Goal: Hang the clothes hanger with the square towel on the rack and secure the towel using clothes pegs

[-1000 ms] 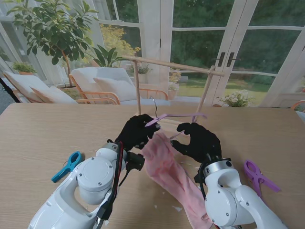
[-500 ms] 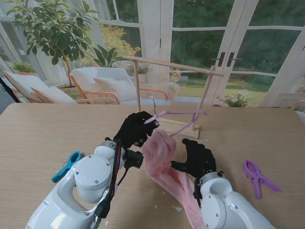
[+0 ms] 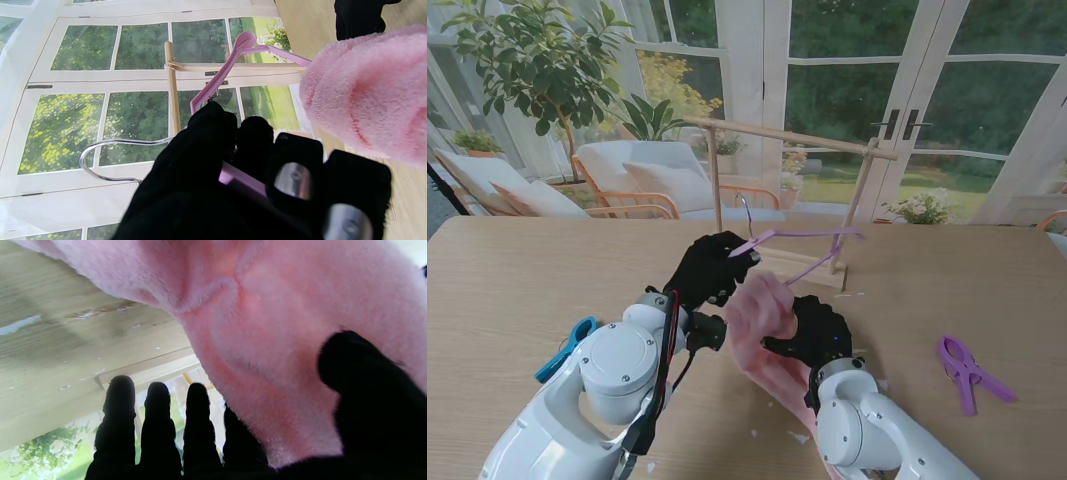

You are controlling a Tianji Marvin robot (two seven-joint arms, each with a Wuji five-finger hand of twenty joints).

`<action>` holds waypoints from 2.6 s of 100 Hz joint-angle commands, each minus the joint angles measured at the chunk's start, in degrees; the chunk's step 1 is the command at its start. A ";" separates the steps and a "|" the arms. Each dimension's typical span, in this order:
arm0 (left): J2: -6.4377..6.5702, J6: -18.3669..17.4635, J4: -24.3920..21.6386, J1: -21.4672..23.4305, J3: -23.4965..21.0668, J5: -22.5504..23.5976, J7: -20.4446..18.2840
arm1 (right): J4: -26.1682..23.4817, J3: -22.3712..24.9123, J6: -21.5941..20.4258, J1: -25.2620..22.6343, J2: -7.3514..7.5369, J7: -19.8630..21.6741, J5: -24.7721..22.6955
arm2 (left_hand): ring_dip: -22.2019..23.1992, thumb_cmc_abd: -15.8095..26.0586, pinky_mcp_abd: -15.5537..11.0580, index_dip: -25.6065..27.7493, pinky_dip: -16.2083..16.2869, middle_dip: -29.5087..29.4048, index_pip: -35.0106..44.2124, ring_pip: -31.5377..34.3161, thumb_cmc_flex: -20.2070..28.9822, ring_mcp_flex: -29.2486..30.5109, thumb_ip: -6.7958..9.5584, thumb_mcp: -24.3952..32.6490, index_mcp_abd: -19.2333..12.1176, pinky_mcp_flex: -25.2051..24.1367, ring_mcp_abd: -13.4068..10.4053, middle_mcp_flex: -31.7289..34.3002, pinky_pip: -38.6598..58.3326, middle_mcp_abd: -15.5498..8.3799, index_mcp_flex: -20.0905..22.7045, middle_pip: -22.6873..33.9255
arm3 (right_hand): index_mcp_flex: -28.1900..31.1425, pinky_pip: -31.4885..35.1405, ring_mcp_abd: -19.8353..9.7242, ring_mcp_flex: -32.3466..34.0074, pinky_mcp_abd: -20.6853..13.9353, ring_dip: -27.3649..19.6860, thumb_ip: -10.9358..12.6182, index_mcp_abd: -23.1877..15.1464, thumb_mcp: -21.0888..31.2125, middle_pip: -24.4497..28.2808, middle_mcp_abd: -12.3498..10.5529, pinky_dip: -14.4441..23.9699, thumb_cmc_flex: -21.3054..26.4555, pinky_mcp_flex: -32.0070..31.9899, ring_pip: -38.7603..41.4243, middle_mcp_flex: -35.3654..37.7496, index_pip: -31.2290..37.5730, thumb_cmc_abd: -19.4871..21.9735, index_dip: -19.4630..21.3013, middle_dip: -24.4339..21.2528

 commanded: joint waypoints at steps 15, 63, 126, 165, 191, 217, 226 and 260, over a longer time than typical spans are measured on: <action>-0.31 -0.42 -0.03 -0.01 -0.68 -0.05 -0.62 | -1.64 0.99 -2.21 -2.24 -2.72 -4.23 3.04 | -0.52 2.20 -7.69 1.13 3.90 0.70 3.35 3.61 4.35 4.14 2.13 -1.33 -1.60 1.68 3.24 -0.35 16.89 0.96 0.63 1.31 | 24.72 9.39 0.34 12.86 -0.04 1.83 -7.51 -19.62 17.50 -1.09 -3.95 -1.35 10.72 4.29 4.28 21.61 28.18 0.69 -16.86 0.73; -0.45 -1.84 3.51 -1.26 0.32 2.06 -0.30 | -16.62 6.68 -6.26 -8.31 -2.14 -3.12 3.53 | -0.49 2.08 -7.45 1.10 3.95 0.71 3.35 3.63 4.33 4.09 2.17 -1.35 -1.60 1.63 3.38 -0.34 16.89 1.03 0.73 1.25 | 17.70 37.72 -0.07 41.75 0.80 12.73 -7.54 -1.32 11.53 22.12 -0.98 -1.09 18.32 24.22 34.71 44.78 33.91 8.88 0.07 12.04; 0.08 -1.06 3.05 -0.97 0.46 0.34 -2.75 | -14.73 3.07 1.18 0.45 -3.08 -2.54 3.48 | -0.47 2.26 -7.02 0.95 4.23 0.77 3.11 3.93 4.33 4.36 2.18 -1.39 -1.62 1.56 3.67 -0.16 16.89 1.14 0.52 1.21 | 20.87 44.04 0.01 47.07 0.89 12.96 -7.98 0.94 14.43 24.54 -1.92 -1.70 16.95 29.18 39.39 49.73 33.97 5.34 -3.78 13.30; 0.29 -0.50 1.71 -0.61 -0.25 -1.66 -3.67 | -11.54 1.35 2.49 2.82 -0.83 3.09 -5.87 | -0.54 2.38 -7.07 0.88 4.30 0.81 3.08 3.94 4.47 4.37 2.24 -1.57 -1.52 1.57 3.70 -0.11 16.89 1.24 0.46 1.12 | 23.93 46.57 0.09 47.39 -0.41 12.72 -2.01 1.33 15.52 21.12 -5.02 -2.18 -2.90 30.38 39.50 50.28 10.59 0.24 -10.98 13.77; 0.26 -0.53 1.88 -0.66 -0.39 -1.51 -3.52 | -12.22 1.76 1.76 1.66 -0.30 2.63 -10.04 | -0.58 2.38 -7.07 0.80 4.32 0.83 3.02 3.94 4.51 4.43 2.28 -1.70 -1.48 1.57 3.65 -0.11 16.89 1.27 0.49 1.03 | 11.37 42.62 1.35 37.28 -0.75 12.48 -0.84 6.27 1.41 13.22 -2.69 -1.23 -17.03 25.70 31.04 38.28 -1.29 6.40 -16.81 11.98; -0.10 -0.36 2.33 -1.13 -0.76 -2.38 -2.63 | -15.78 4.02 1.27 -1.90 -0.26 1.39 -11.11 | -0.61 2.39 -6.99 0.81 4.35 0.89 3.02 3.95 4.62 4.43 2.32 -1.78 -1.44 1.56 3.62 -0.12 16.89 1.34 0.46 1.01 | 1.71 25.95 3.13 23.93 2.62 5.18 0.55 7.23 0.32 -2.57 1.24 -3.68 -12.06 15.59 8.94 22.52 -1.19 9.22 -17.95 0.54; -0.27 -0.29 2.16 -1.47 -1.03 -3.11 -2.18 | -17.38 5.30 1.17 -4.19 0.12 2.22 -12.42 | -0.62 2.46 -6.94 0.81 4.36 0.90 3.01 3.95 4.65 4.43 2.34 -1.78 -1.43 1.55 3.62 -0.17 16.89 1.40 0.44 0.99 | 1.01 22.25 2.58 18.71 1.96 4.76 2.32 6.66 -2.78 -2.01 1.37 -3.05 -4.82 11.97 6.87 17.24 1.80 10.90 -12.81 0.75; -0.60 0.77 0.08 -3.26 -1.41 -4.26 -1.50 | -16.77 7.05 2.16 -9.95 0.44 2.64 -11.93 | -0.64 2.44 -7.03 0.84 4.37 0.96 3.09 3.96 4.66 4.43 2.33 -1.91 -1.52 1.57 3.62 -0.11 16.89 1.23 0.45 1.06 | -5.55 12.68 3.18 6.96 1.83 1.47 8.90 11.98 -0.98 -3.30 3.68 -3.05 1.92 3.83 0.79 4.63 -1.78 9.51 -9.74 -0.48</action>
